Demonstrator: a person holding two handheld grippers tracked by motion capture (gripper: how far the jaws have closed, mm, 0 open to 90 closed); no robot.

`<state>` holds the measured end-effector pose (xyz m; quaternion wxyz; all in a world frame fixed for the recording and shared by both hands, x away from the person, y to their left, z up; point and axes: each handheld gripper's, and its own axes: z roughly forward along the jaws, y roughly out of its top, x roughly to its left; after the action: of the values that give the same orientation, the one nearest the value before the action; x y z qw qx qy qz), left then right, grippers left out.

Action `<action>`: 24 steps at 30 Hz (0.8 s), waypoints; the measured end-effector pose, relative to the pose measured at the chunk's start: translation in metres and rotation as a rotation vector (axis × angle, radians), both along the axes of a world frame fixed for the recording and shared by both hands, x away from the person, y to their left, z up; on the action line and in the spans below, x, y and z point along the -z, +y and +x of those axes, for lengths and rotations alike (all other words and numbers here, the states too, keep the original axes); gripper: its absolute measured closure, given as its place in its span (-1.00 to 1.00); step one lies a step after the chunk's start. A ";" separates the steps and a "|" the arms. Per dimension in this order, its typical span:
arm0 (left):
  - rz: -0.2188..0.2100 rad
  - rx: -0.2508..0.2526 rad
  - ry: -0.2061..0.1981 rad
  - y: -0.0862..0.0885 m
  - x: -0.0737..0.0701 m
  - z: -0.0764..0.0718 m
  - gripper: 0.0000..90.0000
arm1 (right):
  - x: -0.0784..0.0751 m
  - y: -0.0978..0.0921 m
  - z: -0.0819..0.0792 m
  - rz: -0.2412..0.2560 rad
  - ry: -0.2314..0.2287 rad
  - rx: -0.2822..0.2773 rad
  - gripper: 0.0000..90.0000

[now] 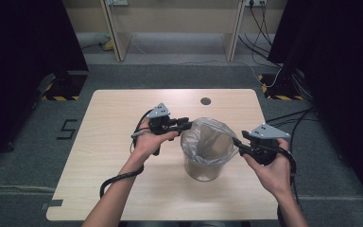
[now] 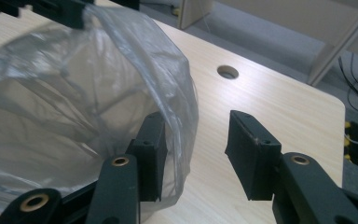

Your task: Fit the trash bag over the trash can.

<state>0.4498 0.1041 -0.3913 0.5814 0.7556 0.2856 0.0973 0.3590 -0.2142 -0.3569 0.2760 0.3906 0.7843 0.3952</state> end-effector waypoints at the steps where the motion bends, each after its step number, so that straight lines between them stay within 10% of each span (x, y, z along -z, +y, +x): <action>1: 0.003 -0.001 -0.004 0.000 -0.001 0.000 0.57 | -0.002 0.001 0.000 0.000 -0.007 -0.010 0.27; 14: 0.079 -0.017 -0.034 -0.008 -0.001 0.005 0.96 | 0.004 0.005 0.014 -0.037 0.006 -0.017 0.82; 24: 0.106 -0.048 -0.043 -0.013 0.003 0.009 0.99 | 0.018 0.007 0.018 -0.088 0.020 0.032 0.76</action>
<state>0.4590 0.0906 -0.3939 0.5438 0.7761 0.2857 0.1424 0.3771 -0.2070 -0.3750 0.2913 0.3943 0.7973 0.3520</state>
